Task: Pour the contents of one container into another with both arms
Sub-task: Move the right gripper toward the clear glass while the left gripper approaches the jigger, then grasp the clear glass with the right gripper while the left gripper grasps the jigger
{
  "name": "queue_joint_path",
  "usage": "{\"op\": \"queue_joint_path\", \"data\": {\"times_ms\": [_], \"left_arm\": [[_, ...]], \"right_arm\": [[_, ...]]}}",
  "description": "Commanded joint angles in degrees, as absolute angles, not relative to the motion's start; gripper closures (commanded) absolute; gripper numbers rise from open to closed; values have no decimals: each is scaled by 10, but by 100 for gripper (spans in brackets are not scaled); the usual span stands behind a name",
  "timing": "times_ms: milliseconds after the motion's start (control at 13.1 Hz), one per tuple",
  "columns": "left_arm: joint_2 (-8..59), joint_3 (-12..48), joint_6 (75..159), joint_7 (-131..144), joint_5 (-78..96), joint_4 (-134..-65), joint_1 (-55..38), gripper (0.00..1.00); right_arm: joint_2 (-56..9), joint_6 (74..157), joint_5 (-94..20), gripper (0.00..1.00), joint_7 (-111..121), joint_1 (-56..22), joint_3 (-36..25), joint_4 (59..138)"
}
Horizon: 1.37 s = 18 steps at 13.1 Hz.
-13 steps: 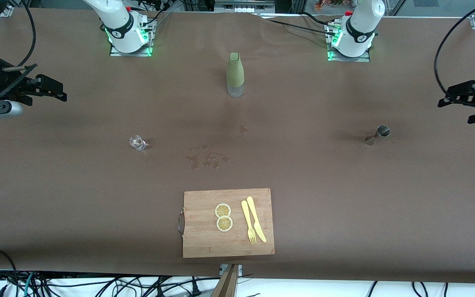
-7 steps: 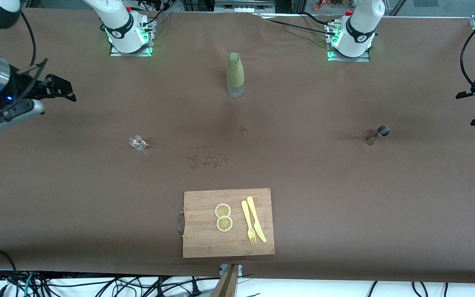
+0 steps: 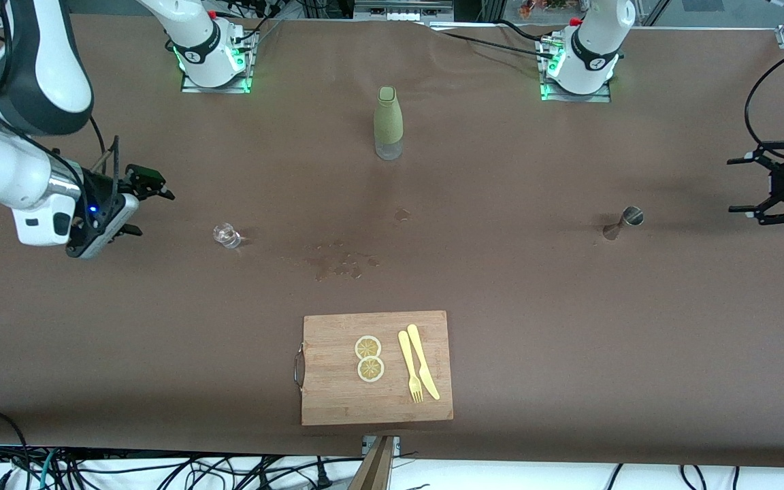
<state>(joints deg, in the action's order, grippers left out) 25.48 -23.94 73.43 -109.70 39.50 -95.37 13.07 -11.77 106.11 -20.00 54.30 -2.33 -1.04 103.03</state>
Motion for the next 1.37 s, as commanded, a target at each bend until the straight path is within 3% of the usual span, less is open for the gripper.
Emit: {"op": "queue_joint_path", "data": {"times_ms": [0,457,838,1295], "left_arm": [[321,-241,719,-1211,452,-965,159,0],[433,-241,700,-1405,545,-987,190,0],[498,-229,699,-1533,607,-987,194,0],[577,-193,692,-1635,678,-987,193,0]], "right_arm": [[-149,1092,-284,1,713,20,-5,1056],[-241,1106,-404,0,1007,69,-5,1062],[-241,1124,-539,0,1208,70,-5,1182],[-269,1122,-556,0,1308,94,-6,1192]]}}
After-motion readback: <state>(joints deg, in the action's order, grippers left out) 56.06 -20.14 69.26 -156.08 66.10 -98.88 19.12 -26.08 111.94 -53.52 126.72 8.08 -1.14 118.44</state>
